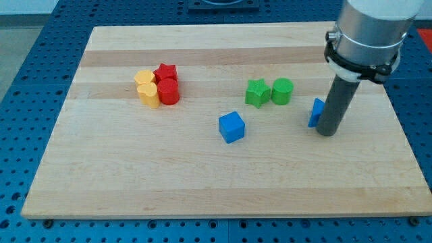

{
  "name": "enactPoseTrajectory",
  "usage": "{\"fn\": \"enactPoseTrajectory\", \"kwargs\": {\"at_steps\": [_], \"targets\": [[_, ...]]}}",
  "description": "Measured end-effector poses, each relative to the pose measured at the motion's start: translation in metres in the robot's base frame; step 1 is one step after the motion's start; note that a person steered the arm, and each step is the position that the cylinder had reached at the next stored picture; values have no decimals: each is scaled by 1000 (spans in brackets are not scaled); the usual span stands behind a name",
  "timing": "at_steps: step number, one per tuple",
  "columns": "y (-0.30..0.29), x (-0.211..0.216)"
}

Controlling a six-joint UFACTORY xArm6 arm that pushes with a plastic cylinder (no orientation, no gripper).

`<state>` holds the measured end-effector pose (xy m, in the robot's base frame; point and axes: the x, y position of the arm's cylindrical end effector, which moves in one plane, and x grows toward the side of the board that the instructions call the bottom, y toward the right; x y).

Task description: Slide the triangle to the right of the green circle

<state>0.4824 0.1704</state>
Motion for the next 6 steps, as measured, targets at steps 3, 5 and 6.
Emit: {"fn": "enactPoseTrajectory", "kwargs": {"at_steps": [3, 5, 6], "targets": [[7, -26], [10, -41], [12, -49]]}}
